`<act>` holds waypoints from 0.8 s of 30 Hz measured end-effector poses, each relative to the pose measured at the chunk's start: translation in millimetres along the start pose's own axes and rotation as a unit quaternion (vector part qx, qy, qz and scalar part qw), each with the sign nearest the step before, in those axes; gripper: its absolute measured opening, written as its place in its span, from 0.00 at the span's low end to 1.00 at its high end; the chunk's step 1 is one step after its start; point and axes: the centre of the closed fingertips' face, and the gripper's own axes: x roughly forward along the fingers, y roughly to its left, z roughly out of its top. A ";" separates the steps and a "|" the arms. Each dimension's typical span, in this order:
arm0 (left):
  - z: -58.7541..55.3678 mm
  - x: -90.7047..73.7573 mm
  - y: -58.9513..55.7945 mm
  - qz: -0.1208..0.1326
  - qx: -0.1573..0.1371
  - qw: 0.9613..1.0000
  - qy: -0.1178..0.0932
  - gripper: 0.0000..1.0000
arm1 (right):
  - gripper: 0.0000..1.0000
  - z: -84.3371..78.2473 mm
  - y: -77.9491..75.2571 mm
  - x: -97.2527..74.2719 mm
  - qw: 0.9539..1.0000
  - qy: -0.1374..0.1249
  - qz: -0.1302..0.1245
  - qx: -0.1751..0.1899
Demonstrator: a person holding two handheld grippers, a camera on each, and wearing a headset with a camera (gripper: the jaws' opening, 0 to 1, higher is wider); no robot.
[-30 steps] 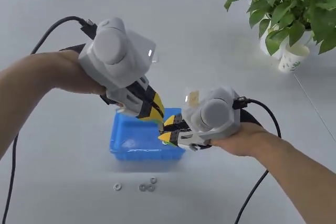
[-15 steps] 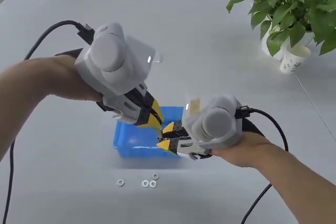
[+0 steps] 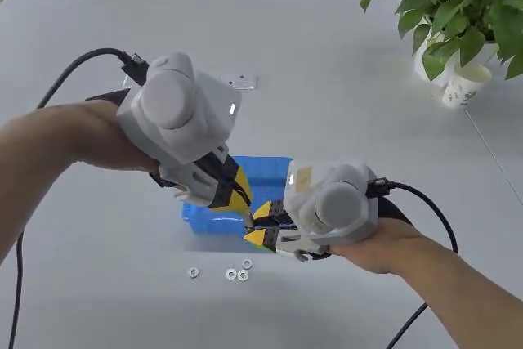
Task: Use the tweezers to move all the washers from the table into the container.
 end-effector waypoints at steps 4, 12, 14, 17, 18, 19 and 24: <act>-3.9 3.6 -5.5 -0.005 -0.003 1.000 0.003 0.06 | 0.11 -2.5 7.0 4.0 1.000 0.001 0.007 0.001; -11.1 10.9 -15.4 -0.010 -0.004 1.000 0.009 0.06 | 0.11 -9.9 17.9 10.4 1.000 0.008 0.017 0.000; -12.3 12.9 -17.9 -0.013 -0.006 1.000 0.010 0.06 | 0.11 -11.6 20.9 12.0 1.000 0.009 0.021 0.001; -14.8 15.3 -20.3 -0.015 -0.009 1.000 0.010 0.06 | 0.11 -13.4 24.1 14.1 1.000 0.009 0.024 0.003; -16.9 16.5 -20.8 -0.016 -0.011 1.000 0.011 0.06 | 0.11 -14.2 25.4 15.2 1.000 0.010 0.026 0.003; -18.0 17.2 -21.5 -0.016 -0.011 1.000 0.012 0.06 | 0.11 -15.0 26.1 16.2 1.000 0.010 0.026 0.004; -21.0 19.9 -24.6 -0.019 -0.014 1.000 0.016 0.06 | 0.11 -17.0 29.8 19.9 0.999 0.010 0.030 0.008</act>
